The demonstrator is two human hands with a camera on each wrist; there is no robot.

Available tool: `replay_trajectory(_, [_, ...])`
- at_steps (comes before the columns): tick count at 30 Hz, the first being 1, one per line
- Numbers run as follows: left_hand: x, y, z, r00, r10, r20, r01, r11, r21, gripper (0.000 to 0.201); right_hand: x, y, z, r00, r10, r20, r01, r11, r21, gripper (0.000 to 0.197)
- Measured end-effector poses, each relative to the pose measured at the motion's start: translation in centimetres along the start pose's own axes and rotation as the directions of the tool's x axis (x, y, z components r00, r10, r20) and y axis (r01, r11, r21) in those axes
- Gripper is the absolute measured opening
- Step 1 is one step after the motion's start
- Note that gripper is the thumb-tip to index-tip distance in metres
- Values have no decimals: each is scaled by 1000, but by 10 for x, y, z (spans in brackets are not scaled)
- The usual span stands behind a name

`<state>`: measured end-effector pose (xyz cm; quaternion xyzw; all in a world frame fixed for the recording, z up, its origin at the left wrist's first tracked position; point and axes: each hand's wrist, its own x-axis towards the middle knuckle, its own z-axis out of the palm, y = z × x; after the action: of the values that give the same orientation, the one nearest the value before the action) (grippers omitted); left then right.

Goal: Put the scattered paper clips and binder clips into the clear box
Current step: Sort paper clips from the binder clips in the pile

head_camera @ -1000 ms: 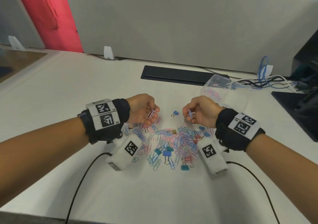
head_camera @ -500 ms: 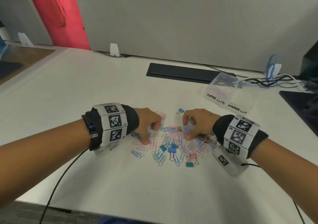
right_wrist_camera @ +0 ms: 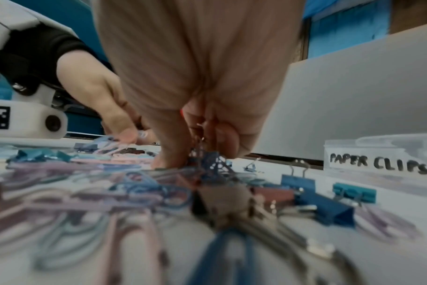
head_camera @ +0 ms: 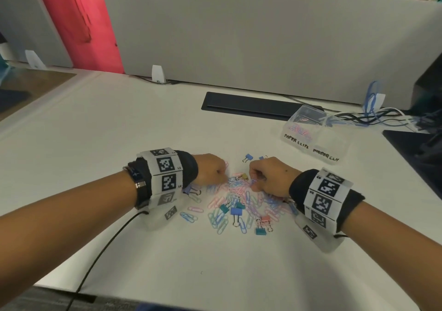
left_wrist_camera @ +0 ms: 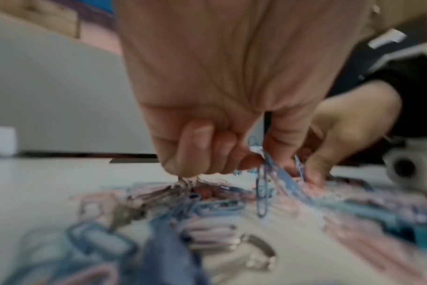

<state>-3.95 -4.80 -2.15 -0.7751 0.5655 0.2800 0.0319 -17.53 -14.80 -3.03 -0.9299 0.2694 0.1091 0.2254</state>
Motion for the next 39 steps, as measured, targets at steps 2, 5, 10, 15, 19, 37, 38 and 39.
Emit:
replay_trajectory(2, [-3, 0, -7, 996, -49, -71, 31, 972, -232, 27, -2, 0, -2, 1000, 0, -4, 0, 1000, -5, 9])
replay_trajectory(5, [-4, -6, -18, 985, -152, -82, 62, 753, -655, 31, -1, 3, -6, 1000, 5, -12, -4, 1000, 10, 23])
replay_trajectory(10, [-7, -10, -21, 991, -136, 6, 69, 464, -883, 25, 4, 7, -10, 996, 66, -60, -54, 983, 175, 29])
replay_trajectory(15, [-2, -5, -15, 993, -70, 98, 113, 264, -958, 28, 2, 7, -18, 990, 126, -65, -100, 944, 316, 35])
replay_trajectory(19, [4, 1, -12, 987, -49, 155, 160, 128, -979, 36, 0, 6, -20, 987, 155, 52, -147, 707, 692, 25])
replay_trajectory(37, [6, 27, -7, 977, 191, 92, -190, 982, -17, 56, -4, 11, -21, 966, 174, 192, -259, 666, 699, 36])
replay_trajectory(38, [8, 27, -6, 978, 194, 75, -195, 981, 2, 51, -6, 8, -21, 969, 180, 169, -245, 785, 569, 37])
replay_trajectory(39, [10, 28, -6, 979, 195, 65, -197, 980, 18, 45, -8, 5, -21, 971, 174, 167, -230, 873, 431, 37])
